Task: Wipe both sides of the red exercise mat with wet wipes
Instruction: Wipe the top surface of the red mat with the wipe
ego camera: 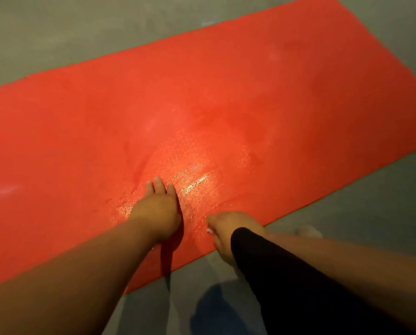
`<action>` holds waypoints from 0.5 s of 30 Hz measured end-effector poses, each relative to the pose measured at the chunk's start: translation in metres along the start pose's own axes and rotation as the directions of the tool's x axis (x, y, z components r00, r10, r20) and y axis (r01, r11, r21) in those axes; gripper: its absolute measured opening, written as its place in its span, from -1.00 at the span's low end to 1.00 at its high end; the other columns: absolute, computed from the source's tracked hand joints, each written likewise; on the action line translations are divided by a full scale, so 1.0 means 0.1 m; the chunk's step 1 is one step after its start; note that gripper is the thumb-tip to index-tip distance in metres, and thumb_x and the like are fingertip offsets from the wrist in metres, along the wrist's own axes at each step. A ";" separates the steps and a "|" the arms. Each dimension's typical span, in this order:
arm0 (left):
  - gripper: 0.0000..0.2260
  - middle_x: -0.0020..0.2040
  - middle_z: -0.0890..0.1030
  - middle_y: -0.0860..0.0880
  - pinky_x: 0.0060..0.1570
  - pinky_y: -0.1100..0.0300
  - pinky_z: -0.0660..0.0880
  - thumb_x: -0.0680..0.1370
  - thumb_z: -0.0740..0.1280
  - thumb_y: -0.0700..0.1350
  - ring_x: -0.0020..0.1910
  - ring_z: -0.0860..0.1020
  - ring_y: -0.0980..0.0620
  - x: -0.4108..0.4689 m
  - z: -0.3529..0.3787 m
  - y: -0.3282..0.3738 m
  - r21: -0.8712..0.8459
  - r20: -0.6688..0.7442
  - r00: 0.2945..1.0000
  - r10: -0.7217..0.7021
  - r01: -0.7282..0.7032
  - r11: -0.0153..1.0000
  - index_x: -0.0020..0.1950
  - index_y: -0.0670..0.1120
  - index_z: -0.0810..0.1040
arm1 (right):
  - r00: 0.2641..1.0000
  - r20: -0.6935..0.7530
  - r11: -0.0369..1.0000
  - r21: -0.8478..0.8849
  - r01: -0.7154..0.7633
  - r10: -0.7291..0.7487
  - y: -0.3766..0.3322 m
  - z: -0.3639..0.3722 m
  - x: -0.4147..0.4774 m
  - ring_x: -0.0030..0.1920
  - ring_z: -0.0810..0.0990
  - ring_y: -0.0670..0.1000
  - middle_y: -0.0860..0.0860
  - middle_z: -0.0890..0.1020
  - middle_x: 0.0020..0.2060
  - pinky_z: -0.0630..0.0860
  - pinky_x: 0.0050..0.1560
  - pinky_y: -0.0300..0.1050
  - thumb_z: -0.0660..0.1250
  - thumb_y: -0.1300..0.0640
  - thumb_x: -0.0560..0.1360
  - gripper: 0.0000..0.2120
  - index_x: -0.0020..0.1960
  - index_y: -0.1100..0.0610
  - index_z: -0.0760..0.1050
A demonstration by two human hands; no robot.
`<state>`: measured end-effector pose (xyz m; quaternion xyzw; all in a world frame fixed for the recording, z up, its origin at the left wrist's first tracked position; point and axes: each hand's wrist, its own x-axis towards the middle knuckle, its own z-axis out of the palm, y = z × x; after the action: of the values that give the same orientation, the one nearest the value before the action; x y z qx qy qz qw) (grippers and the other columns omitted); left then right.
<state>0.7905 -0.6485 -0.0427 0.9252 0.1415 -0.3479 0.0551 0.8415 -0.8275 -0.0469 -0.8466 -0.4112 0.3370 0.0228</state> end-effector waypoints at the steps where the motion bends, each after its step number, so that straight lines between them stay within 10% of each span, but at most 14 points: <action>1: -0.36 0.53 -0.16 -0.32 0.42 -0.13 0.21 0.59 0.13 -0.04 0.52 -0.09 -0.32 -0.02 -0.01 0.01 0.015 0.033 0.999 -0.003 0.002 1.000 0.55 -0.22 -0.10 | 0.996 0.008 0.996 -0.016 0.093 -0.093 -0.08 0.03 -0.02 0.05 0.54 0.14 0.10 0.57 0.04 0.32 -0.17 -0.11 0.16 0.17 0.58 -0.82 0.16 0.12 0.41; 4: -0.31 0.53 -0.22 -0.30 0.43 -0.12 0.18 0.59 0.15 -0.02 0.52 -0.12 -0.30 -0.03 -0.08 0.00 0.050 0.081 0.997 -0.005 0.001 0.999 0.56 -0.19 -0.18 | 0.977 -0.135 0.986 -0.059 0.156 -0.163 0.30 0.03 -0.14 0.00 0.53 0.12 0.06 0.59 0.00 0.37 -0.18 -0.10 0.16 0.12 0.54 -0.85 0.08 0.06 0.42; 9: -0.36 0.51 -0.06 -0.35 0.35 -0.13 0.27 0.60 0.14 0.01 0.48 0.04 -0.34 0.03 -0.14 0.11 0.061 0.089 0.994 -0.066 0.061 0.996 0.54 -0.27 -0.06 | 0.902 -0.333 0.956 -0.005 -0.293 0.275 0.97 -0.18 -0.38 -0.09 0.55 0.13 0.06 0.61 -0.10 0.36 -0.26 -0.10 0.15 0.07 0.56 -0.89 0.04 0.06 0.41; 15: -0.27 0.51 -0.26 -0.34 0.44 -0.14 0.14 0.61 0.17 0.01 0.52 -0.13 -0.33 -0.02 -0.09 0.28 0.001 0.144 0.979 -0.142 0.143 0.990 0.53 -0.27 -0.24 | 0.983 0.185 0.998 0.052 -0.023 0.013 0.16 -0.12 -0.17 0.03 0.47 0.12 0.13 0.51 0.02 0.39 -0.05 -0.08 0.18 0.24 0.55 -0.78 0.19 0.17 0.35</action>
<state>0.8032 -0.6743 -0.0339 0.8849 0.2045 -0.4162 0.0443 0.8518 -0.8473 -0.0331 -0.8145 -0.3949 0.4250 0.0045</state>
